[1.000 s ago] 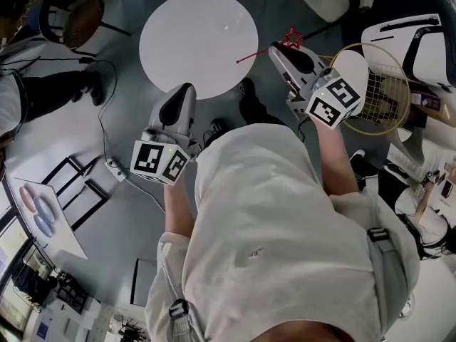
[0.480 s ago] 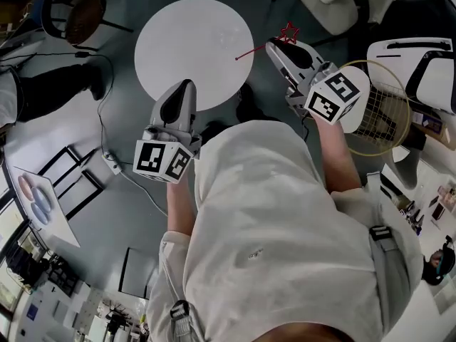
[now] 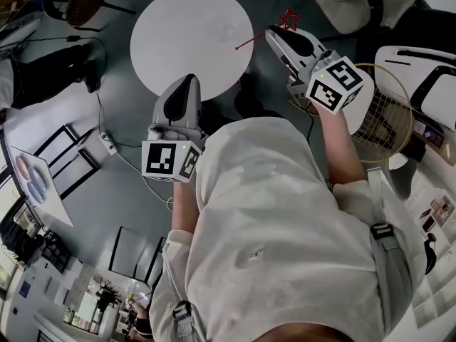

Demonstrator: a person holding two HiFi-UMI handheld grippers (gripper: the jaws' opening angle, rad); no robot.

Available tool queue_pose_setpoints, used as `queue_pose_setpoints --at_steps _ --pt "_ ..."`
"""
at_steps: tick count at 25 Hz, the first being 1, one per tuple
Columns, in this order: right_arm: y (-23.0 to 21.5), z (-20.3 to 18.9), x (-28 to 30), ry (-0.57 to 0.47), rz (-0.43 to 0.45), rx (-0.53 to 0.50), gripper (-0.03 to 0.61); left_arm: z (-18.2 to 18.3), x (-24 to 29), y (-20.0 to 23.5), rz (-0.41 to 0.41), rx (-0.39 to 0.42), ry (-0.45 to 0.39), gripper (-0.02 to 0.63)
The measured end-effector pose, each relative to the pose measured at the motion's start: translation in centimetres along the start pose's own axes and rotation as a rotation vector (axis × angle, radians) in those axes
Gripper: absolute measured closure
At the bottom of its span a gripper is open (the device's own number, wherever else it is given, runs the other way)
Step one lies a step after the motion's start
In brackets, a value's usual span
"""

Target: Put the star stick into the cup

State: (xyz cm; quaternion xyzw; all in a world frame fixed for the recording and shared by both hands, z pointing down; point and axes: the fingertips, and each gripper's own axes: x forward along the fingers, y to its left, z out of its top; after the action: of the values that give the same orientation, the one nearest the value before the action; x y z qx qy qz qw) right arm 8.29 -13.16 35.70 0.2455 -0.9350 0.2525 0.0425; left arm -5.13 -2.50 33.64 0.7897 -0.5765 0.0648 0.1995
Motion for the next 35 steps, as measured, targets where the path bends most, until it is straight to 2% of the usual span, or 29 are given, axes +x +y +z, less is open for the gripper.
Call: queue_pose_setpoints --at_steps 9,17,27,35 --pt "-1.4 -0.4 1.8 0.015 0.004 0.006 0.555 0.4 0.5 0.4 0.043 0.063 -0.023 0.603" --pt "-2.2 -0.6 2.9 0.007 -0.020 -0.001 0.555 -1.0 2.0 0.0 0.004 0.038 0.026 0.604" --pt "-3.9 -3.7 7.7 0.096 -0.068 -0.026 0.555 -2.2 4.1 0.2 -0.056 0.071 0.083 0.603" --pt "-4.8 -6.7 10.4 0.163 -0.090 -0.032 0.555 -2.8 4.4 1.6 -0.061 0.073 0.114 0.603"
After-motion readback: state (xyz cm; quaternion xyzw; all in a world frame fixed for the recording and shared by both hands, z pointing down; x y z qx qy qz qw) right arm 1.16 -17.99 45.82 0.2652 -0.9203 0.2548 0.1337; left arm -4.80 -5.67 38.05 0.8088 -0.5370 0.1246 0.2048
